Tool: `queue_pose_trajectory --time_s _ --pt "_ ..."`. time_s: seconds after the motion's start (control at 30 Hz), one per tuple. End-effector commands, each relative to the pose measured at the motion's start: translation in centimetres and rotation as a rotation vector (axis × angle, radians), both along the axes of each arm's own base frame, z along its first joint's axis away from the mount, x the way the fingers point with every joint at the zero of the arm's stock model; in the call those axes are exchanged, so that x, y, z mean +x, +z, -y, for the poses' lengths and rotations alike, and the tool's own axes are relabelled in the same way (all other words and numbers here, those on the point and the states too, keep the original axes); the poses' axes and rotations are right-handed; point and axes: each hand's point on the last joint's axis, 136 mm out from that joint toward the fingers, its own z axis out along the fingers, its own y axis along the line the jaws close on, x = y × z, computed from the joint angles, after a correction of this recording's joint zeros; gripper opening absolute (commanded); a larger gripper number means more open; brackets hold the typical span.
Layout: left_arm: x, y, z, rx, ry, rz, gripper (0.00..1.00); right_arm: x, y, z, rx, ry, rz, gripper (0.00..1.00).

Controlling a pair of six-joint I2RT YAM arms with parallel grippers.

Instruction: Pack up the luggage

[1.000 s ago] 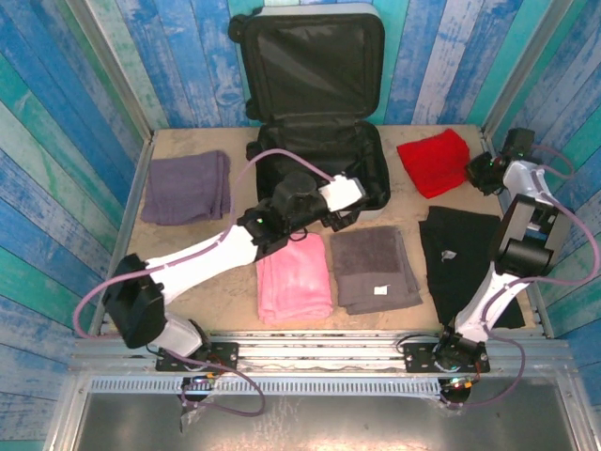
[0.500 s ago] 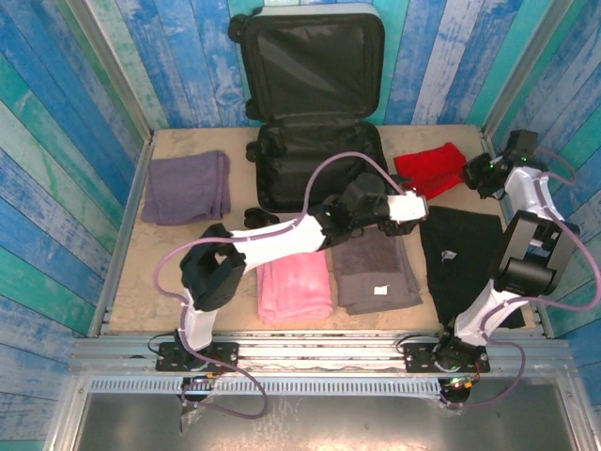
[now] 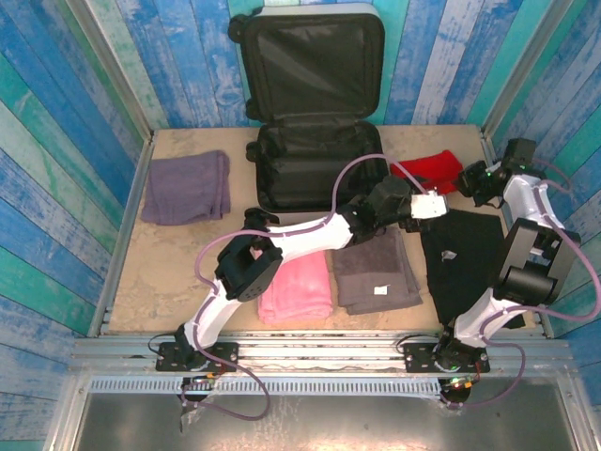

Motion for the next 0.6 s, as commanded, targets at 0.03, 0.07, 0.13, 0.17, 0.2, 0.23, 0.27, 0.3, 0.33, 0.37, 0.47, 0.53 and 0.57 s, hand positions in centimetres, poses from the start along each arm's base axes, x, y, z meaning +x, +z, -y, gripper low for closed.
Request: queue_pose_trajectory --time_s 0.03,0.07,0.13,0.17,0.2,0.23,0.27,0.3,0.33,0.37,0.47,0.53,0.57 --pt "0.3 -5.1 1.2 0.075 -0.01 -0.034 0.89 -0.2 2.7 -1.4 0.056 0.046 0.067 0.0" --pt "0.4 -5.4 1.3 0.081 -0.01 -0.037 0.89 -0.2 2.8 -1.6 0.065 0.05 0.072 0.0" --pt "0.8 -6.1 1.6 0.1 -0.003 -0.042 0.88 -0.3 3.2 -1.9 0.076 0.062 0.082 0.0" --pt "1.1 -6.6 1.8 0.114 0.009 -0.046 0.88 -0.4 3.3 -2.0 0.079 0.066 0.086 0.0" --pt "1.3 -6.9 2.0 0.125 0.013 -0.049 0.88 -0.5 3.4 -2.1 0.08 0.069 0.089 0.0" --pt "1.5 -7.2 2.1 0.134 0.018 -0.048 0.87 -0.6 3.5 -2.2 0.085 0.074 0.093 0.0" --pt "1.9 -7.5 2.2 0.138 0.032 -0.045 0.87 -0.7 3.6 -2.4 0.09 0.08 0.095 0.0" --pt "2.3 -7.7 2.2 0.14 0.054 -0.039 0.85 -0.9 3.8 -2.6 0.097 0.088 0.102 0.0" --pt "2.9 -7.9 2.2 0.14 0.08 -0.033 0.8 -1.1 3.8 -2.8 0.105 0.095 0.105 0.0" --pt "3.3 -8.1 2.2 0.143 0.1 -0.029 0.72 -1.2 3.9 -3.0 0.11 0.1 0.108 0.0" --pt "4.2 -8.9 2.3 0.165 0.148 -0.027 0.62 -1.7 4.2 -3.4 0.122 0.111 0.117 0.0" --pt "4.5 -9.2 2.3 0.169 0.168 -0.027 0.62 -1.8 4.3 -3.6 0.13 0.117 0.122 0.0" --pt "4.6 -9.4 2.2 0.17 0.173 -0.029 0.62 -1.8 4.4 -3.7 0.133 0.122 0.127 0.0"
